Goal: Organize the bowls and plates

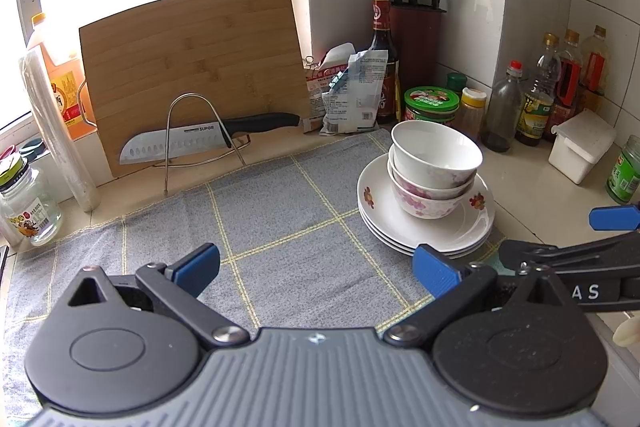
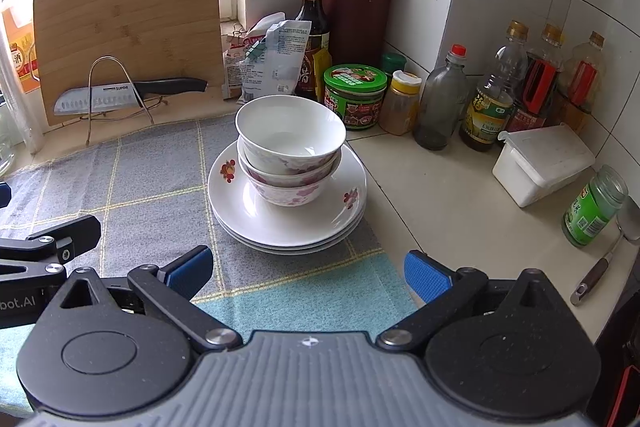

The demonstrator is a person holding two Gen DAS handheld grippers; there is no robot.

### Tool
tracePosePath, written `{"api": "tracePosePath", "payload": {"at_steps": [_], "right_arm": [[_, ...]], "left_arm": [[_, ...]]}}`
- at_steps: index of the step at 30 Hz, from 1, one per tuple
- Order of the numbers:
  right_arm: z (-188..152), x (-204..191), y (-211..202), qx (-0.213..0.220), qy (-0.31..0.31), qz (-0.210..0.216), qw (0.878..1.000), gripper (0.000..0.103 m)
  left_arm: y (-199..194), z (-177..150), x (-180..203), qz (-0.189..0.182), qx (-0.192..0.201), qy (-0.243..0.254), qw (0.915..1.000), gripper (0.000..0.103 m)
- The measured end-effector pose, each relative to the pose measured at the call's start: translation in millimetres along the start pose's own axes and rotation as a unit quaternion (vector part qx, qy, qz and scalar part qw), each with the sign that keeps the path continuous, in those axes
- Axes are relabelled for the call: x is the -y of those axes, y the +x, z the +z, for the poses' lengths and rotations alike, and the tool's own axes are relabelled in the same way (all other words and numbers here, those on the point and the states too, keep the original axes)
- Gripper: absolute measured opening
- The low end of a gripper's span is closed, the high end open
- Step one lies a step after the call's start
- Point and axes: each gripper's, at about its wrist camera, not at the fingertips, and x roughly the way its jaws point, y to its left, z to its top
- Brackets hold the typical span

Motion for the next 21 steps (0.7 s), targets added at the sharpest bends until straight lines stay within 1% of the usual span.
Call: {"api": "tracePosePath", "payload": {"at_steps": [21], "right_arm": [[2.4, 0.2, -0.3, 0.002, -0.001, -0.005, 1.000, 0.103]], "left_arm": [[0.3, 3.5, 1.3, -0.003, 0.001, -0.003, 1.0000, 0.102]]}}
